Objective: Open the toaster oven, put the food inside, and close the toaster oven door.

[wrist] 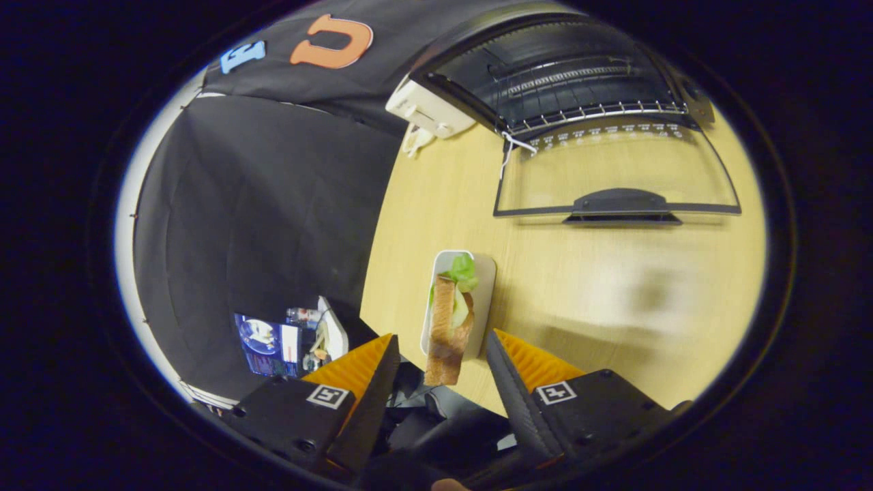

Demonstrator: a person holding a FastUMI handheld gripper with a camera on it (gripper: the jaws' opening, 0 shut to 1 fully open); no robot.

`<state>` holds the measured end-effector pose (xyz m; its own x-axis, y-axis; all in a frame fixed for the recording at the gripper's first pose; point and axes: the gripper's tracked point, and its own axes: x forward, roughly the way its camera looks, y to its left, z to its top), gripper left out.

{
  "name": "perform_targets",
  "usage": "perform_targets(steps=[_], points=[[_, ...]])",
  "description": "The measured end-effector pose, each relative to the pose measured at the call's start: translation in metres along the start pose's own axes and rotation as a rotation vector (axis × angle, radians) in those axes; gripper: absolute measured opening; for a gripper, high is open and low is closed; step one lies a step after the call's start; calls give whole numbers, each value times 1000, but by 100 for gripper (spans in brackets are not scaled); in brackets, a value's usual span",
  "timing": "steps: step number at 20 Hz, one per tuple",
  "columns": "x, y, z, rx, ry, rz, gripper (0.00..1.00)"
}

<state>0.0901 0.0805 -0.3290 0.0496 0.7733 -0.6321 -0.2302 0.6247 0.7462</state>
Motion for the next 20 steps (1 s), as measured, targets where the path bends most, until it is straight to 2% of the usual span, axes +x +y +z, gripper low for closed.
perform_targets(steps=[3, 7, 10, 14, 20], points=[[17, 6, -1, 54, 41, 30, 79], [30, 3, -5, 51, 82, 16, 62], [30, 3, -6, 79, 86, 18, 43], [18, 16, -8, 98, 82, 53, 36], [-35, 47, 13, 68, -21, 140, 35]])
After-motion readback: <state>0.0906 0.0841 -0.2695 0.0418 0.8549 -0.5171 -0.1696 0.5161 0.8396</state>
